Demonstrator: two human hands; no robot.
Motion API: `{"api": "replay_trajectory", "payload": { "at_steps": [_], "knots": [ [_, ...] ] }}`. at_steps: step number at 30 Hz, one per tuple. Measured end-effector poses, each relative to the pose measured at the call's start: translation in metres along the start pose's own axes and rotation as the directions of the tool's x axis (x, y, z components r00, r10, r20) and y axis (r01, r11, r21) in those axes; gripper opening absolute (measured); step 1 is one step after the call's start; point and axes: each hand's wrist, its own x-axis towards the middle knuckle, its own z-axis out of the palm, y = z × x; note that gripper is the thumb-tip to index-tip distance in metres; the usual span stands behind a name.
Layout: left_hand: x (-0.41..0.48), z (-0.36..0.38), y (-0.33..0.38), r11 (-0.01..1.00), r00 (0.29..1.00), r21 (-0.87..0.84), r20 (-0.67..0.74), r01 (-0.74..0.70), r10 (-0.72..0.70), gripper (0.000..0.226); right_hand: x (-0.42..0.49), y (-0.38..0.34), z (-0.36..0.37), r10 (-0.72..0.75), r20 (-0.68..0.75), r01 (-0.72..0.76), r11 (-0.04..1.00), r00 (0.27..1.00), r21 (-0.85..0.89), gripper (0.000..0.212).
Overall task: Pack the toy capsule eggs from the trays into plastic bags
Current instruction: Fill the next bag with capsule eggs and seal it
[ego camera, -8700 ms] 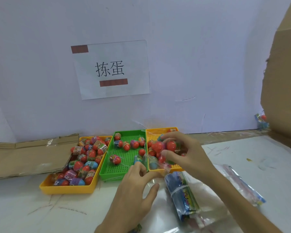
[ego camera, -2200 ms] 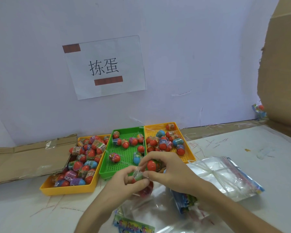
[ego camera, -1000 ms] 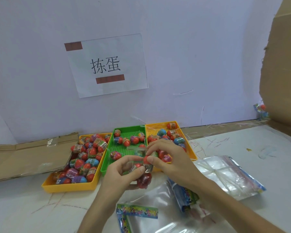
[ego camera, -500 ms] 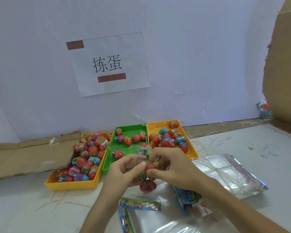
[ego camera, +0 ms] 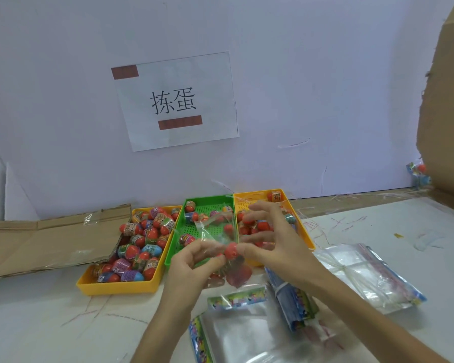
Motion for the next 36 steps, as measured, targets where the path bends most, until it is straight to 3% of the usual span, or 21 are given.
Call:
{"api": "replay_trajectory", "payload": {
  "at_steps": [4,6,9,15,19,24,31,36],
  "knots": [
    [0.0,0.002,0.002,0.995,0.999,-0.091,-0.018,-0.037,0.036,0.011,-0.006,0.0,0.01,0.075,0.156,-0.055,0.99,0.985,-0.127,0.069],
    [-0.001,0.002,0.002,0.994,0.998,-0.102,-0.036,-0.046,0.043,0.029,-0.009,-0.001,0.015,0.061,0.15,-0.039,0.989,0.987,-0.143,0.066],
    [-0.001,0.001,0.001,0.992,0.996,-0.103,-0.063,-0.072,0.066,0.027,-0.009,-0.001,0.016,0.06,0.141,-0.043,0.992,0.988,-0.12,0.062],
    [-0.001,0.002,0.004,0.982,1.0,-0.187,-0.013,0.004,-0.006,0.057,-0.004,0.004,0.014,0.074,0.079,-0.081,0.993,0.994,0.084,0.053],
    [-0.003,0.004,0.005,0.979,0.994,-0.192,0.101,0.064,-0.046,0.042,-0.001,0.006,0.01,0.098,0.031,-0.102,0.978,0.995,0.183,0.053],
    [-0.001,0.006,0.003,0.994,0.999,-0.097,-0.006,-0.047,0.047,0.031,-0.003,0.007,0.012,0.112,0.075,-0.124,0.974,0.991,0.187,0.051],
    [0.0,0.004,0.001,0.993,0.994,-0.085,-0.071,-0.088,0.082,0.012,-0.003,0.007,0.011,0.16,0.101,-0.175,0.972,0.982,0.155,0.041],
    [-0.001,0.007,0.0,0.991,0.986,-0.027,-0.106,-0.131,0.128,0.013,-0.003,0.005,0.013,0.142,0.127,-0.159,0.977,0.982,0.142,0.027]
  ]
}}
